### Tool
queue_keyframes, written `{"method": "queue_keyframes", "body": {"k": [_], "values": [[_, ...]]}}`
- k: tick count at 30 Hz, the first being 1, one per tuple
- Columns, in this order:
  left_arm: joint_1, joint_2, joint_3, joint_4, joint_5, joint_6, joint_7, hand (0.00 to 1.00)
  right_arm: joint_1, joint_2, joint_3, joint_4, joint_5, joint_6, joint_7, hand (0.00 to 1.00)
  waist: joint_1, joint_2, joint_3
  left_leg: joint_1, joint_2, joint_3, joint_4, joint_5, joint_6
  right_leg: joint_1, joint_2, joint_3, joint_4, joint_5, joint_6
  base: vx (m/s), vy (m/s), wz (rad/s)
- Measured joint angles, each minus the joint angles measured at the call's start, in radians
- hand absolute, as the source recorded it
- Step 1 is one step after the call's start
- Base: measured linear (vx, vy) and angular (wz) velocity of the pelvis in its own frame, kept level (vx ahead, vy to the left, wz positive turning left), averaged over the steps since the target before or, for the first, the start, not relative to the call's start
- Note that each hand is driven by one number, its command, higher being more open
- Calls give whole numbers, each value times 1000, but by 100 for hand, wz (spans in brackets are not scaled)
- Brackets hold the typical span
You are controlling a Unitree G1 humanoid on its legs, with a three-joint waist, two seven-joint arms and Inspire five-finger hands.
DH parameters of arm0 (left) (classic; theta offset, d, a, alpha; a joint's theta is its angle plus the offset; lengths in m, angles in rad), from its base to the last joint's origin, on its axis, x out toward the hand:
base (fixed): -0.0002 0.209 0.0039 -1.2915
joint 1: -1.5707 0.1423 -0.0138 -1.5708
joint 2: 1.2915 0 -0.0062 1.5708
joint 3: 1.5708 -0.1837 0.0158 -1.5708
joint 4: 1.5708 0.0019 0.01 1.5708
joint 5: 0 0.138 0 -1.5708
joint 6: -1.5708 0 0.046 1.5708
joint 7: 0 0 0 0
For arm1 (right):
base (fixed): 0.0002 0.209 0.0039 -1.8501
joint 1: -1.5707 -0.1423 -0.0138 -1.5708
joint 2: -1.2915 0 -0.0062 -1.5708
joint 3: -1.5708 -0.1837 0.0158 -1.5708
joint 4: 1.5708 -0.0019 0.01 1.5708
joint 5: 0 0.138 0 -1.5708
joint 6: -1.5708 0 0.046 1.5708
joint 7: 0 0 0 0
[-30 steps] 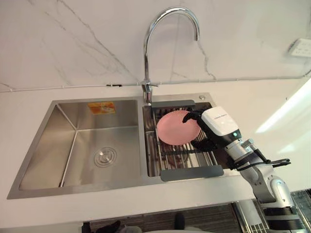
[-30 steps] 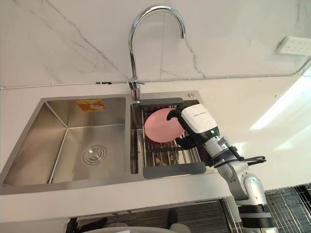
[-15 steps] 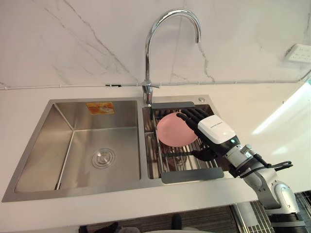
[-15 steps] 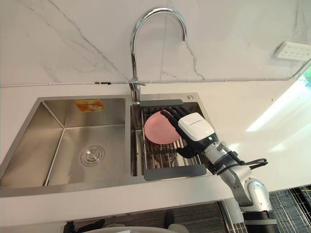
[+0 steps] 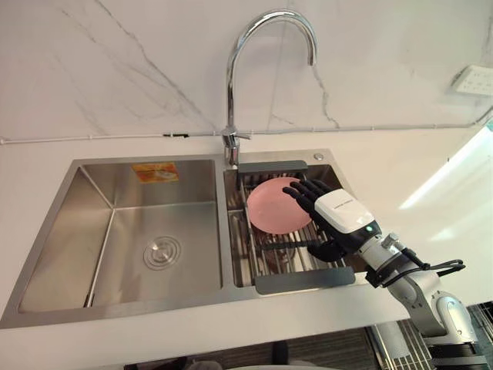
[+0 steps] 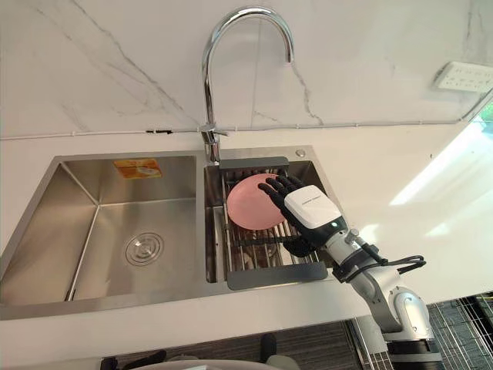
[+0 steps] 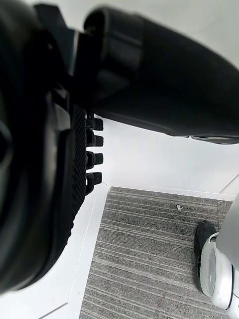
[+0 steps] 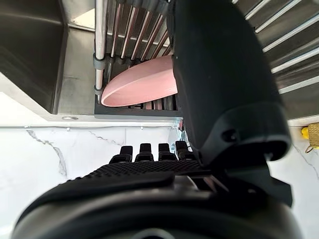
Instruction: Walk over to the sink, pick up the cup, carry it to the dishwasher, place the cup inside the dishwasher, then close the dishwasher door
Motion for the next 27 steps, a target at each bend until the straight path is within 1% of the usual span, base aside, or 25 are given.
{"method": "queue_keyframes", "body": {"k": [2,5,9,14,18,22,27], "values": [[2,0,0,1,0,0,-1,100,4,1,1,0,-15,7,-2,100,0,1,-1,2,0,2,-3,0,0,0,1,2,0,0,0,-13,-7,-2],[3,0,0,2,18,0,-2,100,21,6,2,0,-40,35,-12,100,3,2,-2,2,0,3,-4,0,0,-2,0,2,0,0,0,0,0,0],[3,1,-2,3,20,0,-2,100,35,34,5,12,-92,63,-70,100,4,3,-2,1,0,2,-4,1,1,-3,0,1,0,0,0,0,0,0],[2,1,-11,4,20,1,-2,100,35,54,26,21,-149,78,-130,100,6,6,-4,-4,-1,-7,-7,3,2,-4,-3,-9,-2,-1,1,-21,-12,5],[-2,0,-20,5,20,4,-1,100,31,72,66,83,-172,101,-173,100,10,6,-22,-9,-2,-24,-15,10,3,-4,-5,-26,-3,-5,0,-5,-15,13],[-2,1,-20,5,19,6,2,100,0,80,102,168,-187,129,-212,100,18,7,-23,-6,-4,-29,-31,23,2,-7,-5,-32,-3,-6,-1,-18,-25,5],[-1,1,-20,5,19,9,3,100,-26,81,140,231,-196,158,-221,100,25,7,-23,-6,-4,-39,-38,30,0,-6,-6,-43,-3,-6,-2,-30,-22,6]]}}
